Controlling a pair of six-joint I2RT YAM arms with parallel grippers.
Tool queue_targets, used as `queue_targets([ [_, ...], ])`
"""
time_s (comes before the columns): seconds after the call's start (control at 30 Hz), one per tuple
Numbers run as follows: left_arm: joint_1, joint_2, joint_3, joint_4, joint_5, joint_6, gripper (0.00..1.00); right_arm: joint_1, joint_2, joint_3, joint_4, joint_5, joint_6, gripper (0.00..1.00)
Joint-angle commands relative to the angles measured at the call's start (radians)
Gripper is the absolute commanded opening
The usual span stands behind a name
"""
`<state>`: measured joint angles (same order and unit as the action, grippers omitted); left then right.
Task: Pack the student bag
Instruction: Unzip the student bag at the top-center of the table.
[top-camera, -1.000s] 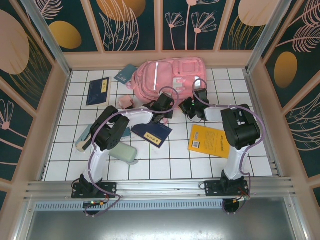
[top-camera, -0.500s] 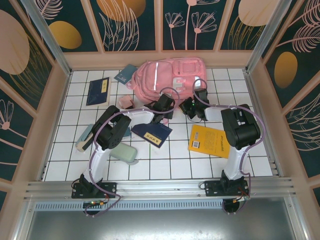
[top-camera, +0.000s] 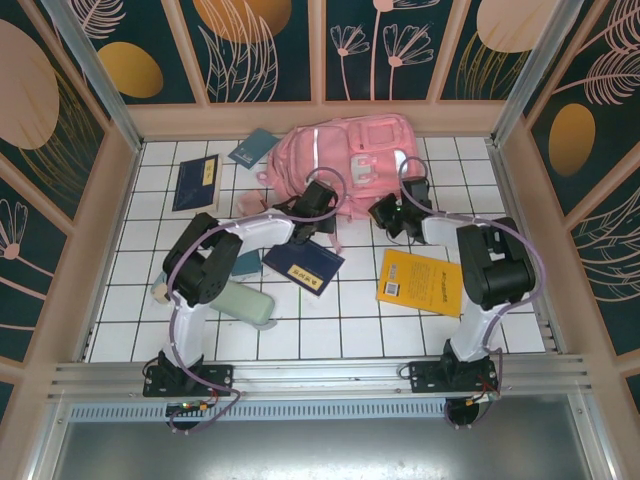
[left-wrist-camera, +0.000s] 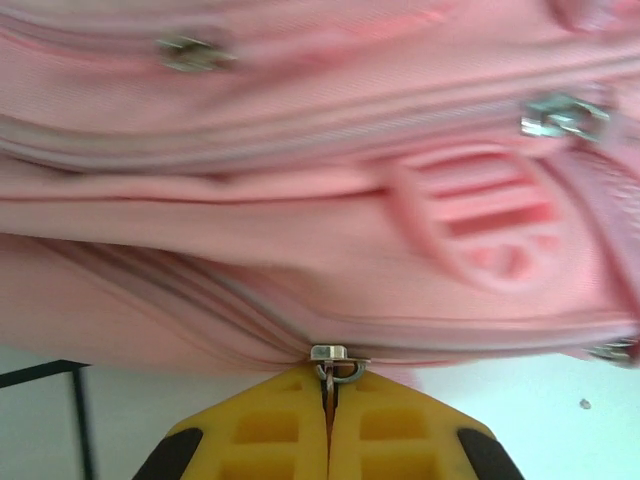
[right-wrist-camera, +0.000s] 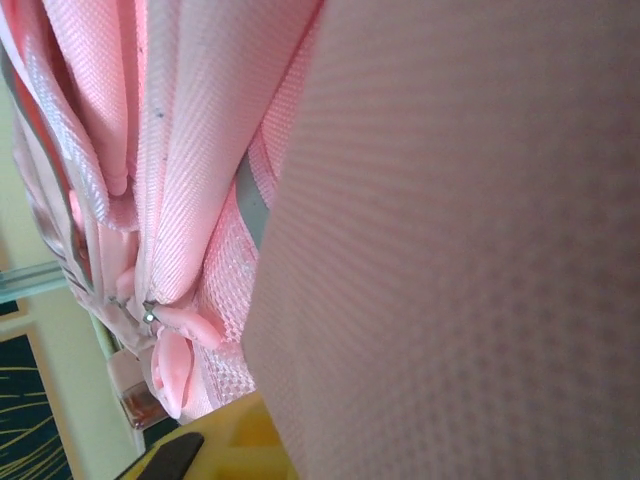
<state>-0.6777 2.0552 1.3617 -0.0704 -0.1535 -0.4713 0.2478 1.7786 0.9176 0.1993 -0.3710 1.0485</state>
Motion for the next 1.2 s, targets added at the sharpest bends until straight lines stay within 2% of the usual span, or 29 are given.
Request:
queue_targets([
  [0.0,0.073,-0.048,-0.032,-0.092,-0.094,0.011,0.0,-0.077,-0.09,-0.041,-0.053,0.104,-0.045,0.0],
  [0.23,0.138,-0.082,-0.029,-0.134,-0.149,0.042,0.0,-0.206,-0.186,-0.125,-0.101,0.133,-0.107,0.0],
  [0.4,0.165,-0.101,-0.047,-0.16,-0.157,0.058,0.0,-0.304,-0.185,-0.129,-0.103,0.143,-0.149,0.0],
  [0.57,0.152,-0.154,-0.097,-0.105,0.068,0.053,0.0,-0.343,-0.128,-0.06,-0.113,0.174,-0.187,0.0],
  [0.73,0.083,-0.186,-0.107,-0.06,0.218,0.026,0.0,-0.368,-0.028,0.083,-0.153,0.191,-0.234,0.0],
  [0.83,0.025,-0.176,-0.09,-0.043,0.255,-0.009,0.0,-0.374,0.011,0.172,-0.212,0.175,-0.264,0.16],
  [0.97,-0.012,-0.159,-0.075,0.003,0.283,-0.069,0.0,-0.366,-0.055,0.152,-0.232,0.162,-0.259,0.45],
  [1.1,-0.034,-0.145,-0.055,0.034,0.319,-0.107,0.0,-0.321,-0.161,0.066,-0.263,0.149,-0.244,0.64],
  [1.13,-0.038,-0.138,-0.048,0.036,0.329,-0.111,0.0,-0.304,-0.183,0.043,-0.266,0.143,-0.237,0.64],
  [1.17,-0.042,-0.132,-0.041,0.038,0.337,-0.114,0.0,-0.28,-0.208,0.021,-0.271,0.138,-0.226,0.7],
])
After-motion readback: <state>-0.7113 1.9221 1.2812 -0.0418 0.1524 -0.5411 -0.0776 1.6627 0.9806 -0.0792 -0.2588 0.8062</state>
